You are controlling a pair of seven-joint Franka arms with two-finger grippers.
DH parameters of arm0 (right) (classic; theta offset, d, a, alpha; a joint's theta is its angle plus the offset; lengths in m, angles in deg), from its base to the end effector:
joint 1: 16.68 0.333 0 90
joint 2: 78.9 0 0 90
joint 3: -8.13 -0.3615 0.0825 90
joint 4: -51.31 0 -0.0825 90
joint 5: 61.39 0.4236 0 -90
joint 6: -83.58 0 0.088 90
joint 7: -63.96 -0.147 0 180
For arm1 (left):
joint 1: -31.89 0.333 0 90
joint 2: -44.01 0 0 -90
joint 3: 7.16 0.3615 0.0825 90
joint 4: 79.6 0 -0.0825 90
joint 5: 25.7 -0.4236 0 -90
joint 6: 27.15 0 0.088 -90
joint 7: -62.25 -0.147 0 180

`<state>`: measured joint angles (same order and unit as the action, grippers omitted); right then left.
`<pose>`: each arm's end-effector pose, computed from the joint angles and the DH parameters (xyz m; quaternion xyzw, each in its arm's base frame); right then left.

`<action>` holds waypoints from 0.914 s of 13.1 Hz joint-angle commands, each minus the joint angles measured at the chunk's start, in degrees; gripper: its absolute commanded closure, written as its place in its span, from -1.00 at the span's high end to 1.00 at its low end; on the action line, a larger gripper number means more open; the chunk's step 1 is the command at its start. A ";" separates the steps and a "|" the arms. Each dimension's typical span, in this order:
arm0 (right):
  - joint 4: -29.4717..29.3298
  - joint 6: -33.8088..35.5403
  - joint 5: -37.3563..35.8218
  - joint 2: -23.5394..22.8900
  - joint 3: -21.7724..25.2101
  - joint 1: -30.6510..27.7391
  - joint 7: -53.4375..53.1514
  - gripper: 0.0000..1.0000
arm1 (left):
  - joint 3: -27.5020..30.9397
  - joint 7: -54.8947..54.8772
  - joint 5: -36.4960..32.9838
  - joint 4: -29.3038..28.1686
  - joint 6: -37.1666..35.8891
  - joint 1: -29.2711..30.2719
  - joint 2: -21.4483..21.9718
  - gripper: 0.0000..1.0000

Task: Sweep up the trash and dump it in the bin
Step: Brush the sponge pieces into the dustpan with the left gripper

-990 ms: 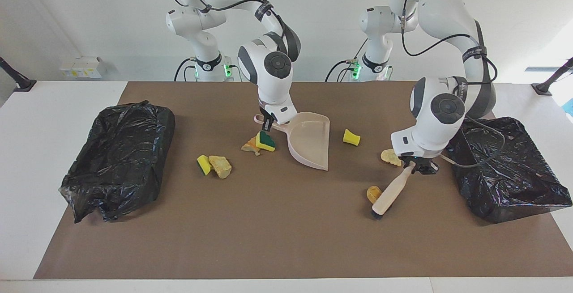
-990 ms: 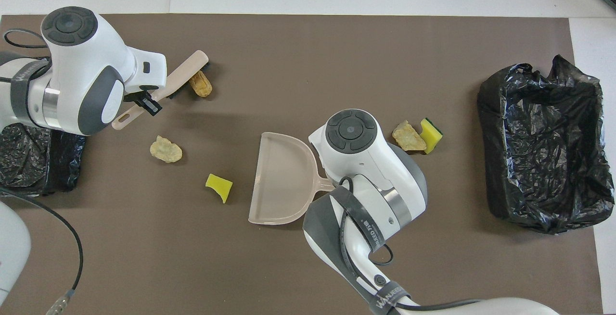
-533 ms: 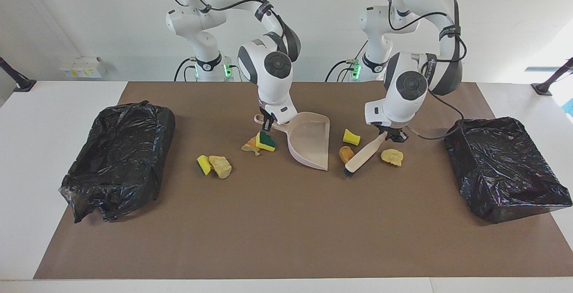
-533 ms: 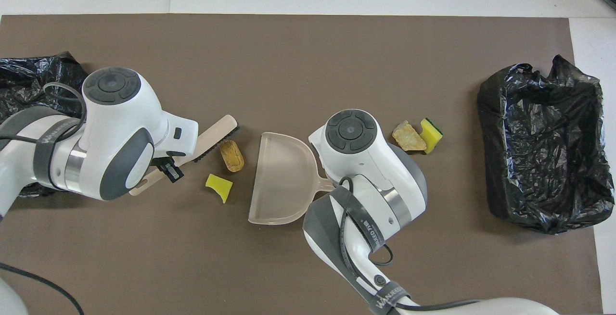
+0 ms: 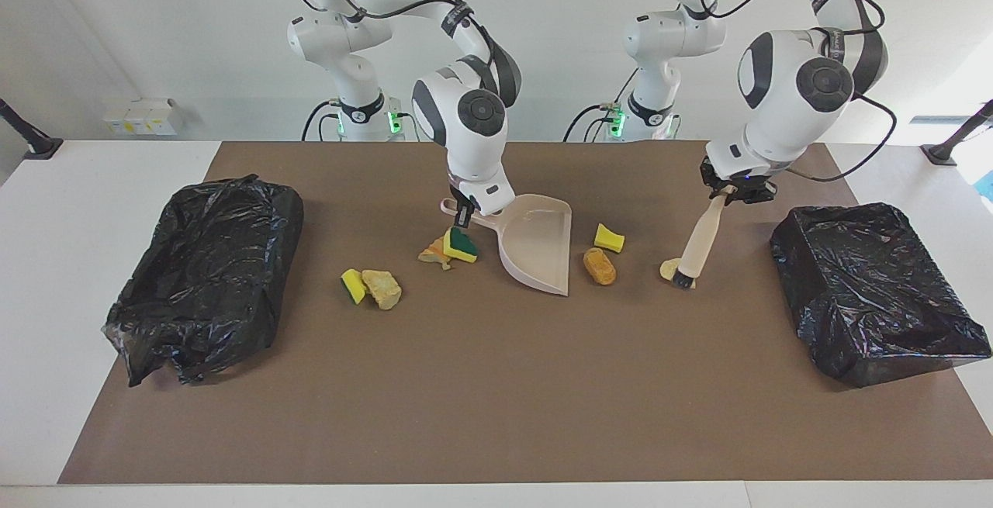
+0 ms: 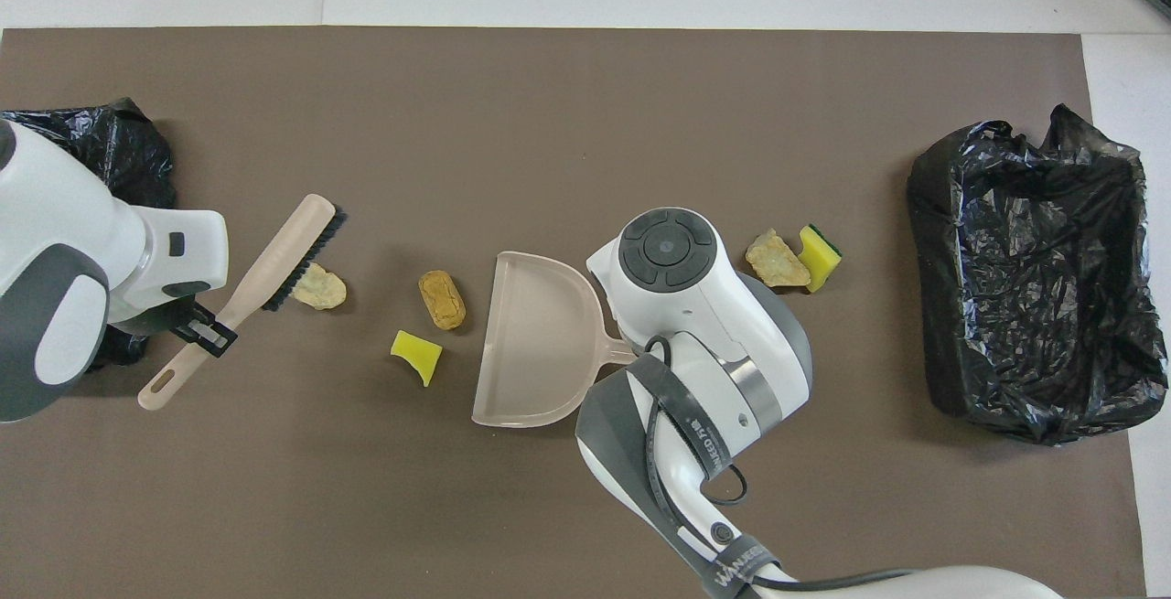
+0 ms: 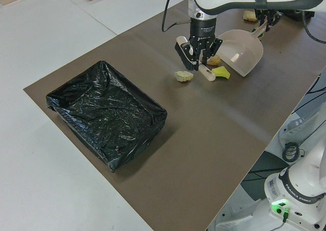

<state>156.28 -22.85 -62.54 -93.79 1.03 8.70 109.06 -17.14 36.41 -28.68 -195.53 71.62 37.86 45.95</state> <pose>0.5366 0.3348 0.3595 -0.7718 -0.6251 0.1144 0.0195 0.5363 -0.0313 0.4352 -0.9555 0.2618 0.1355 0.0022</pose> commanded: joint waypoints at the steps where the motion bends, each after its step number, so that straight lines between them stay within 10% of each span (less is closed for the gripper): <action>1: 2.43 -2.98 -0.87 0.74 -0.28 -0.59 -1.06 -1.00 | -0.47 7.34 1.05 -6.06 6.24 1.68 1.68 -1.00; 12: 4.01 -6.07 -0.87 0.56 -0.28 -0.76 -0.98 -1.00 | -0.73 29.53 10.10 -17.40 19.43 -14.74 2.02 -1.00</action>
<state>159.23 -27.65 -62.54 -93.81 1.17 8.46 109.06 -18.72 64.05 -19.83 -210.03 87.66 26.65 46.59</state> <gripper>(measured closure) 0.674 0.740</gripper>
